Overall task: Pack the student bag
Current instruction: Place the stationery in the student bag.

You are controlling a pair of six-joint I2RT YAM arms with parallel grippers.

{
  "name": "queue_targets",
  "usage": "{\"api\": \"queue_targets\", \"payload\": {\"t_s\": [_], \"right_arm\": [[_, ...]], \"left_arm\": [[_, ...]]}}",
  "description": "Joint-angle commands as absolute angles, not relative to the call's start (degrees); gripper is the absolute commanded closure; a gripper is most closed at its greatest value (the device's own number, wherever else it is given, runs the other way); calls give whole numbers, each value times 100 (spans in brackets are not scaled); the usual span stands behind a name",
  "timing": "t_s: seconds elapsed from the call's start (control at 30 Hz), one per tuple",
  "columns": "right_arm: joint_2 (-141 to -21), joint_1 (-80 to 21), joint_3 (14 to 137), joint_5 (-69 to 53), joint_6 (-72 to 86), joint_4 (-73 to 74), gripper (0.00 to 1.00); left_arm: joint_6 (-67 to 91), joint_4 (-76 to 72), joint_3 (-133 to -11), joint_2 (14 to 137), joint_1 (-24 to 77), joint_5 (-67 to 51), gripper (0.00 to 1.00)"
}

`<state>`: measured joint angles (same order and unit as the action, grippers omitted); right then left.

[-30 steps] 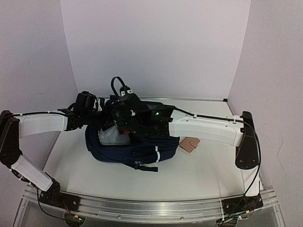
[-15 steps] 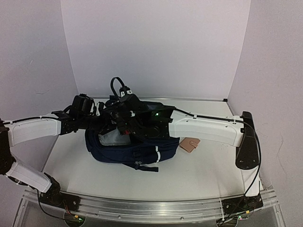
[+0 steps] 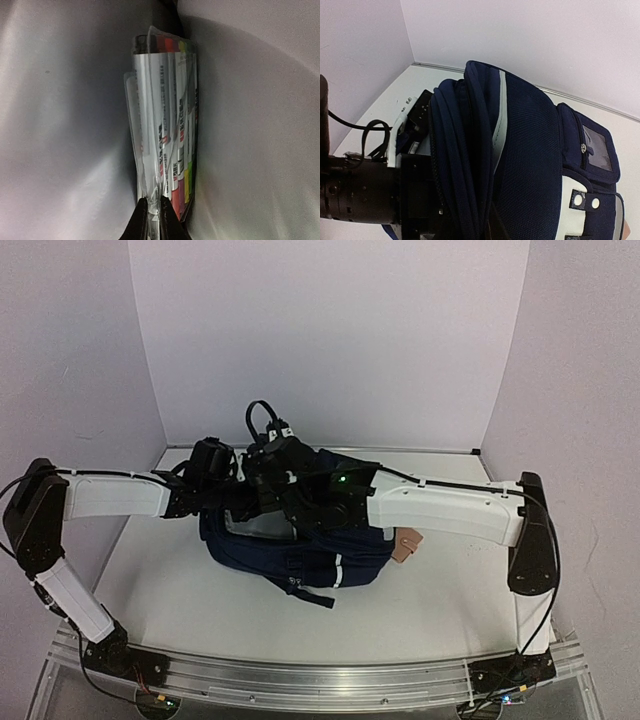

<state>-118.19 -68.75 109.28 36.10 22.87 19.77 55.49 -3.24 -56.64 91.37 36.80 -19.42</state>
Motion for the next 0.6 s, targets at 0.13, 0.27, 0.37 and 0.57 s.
{"api": "queue_targets", "payload": {"t_s": [0.13, 0.27, 0.37, 0.57], "right_arm": [[-10928, -7035, 10562, 3519, 2603, 1134, 100], [-10532, -7032, 10083, 3296, 2708, 1194, 79], [-10173, -7032, 9753, 3192, 2839, 1408, 39], [-9680, -6747, 9266, 3009, 3494, 2521, 5]], "left_arm": [[5265, -385, -5710, 8670, 3812, -1636, 85], [5111, 777, -5285, 7615, 3791, -1113, 54], [5099, 1866, -4993, 6876, 3660, -824, 38], [4836, 3587, -4906, 5555, 2705, -954, 24]]}}
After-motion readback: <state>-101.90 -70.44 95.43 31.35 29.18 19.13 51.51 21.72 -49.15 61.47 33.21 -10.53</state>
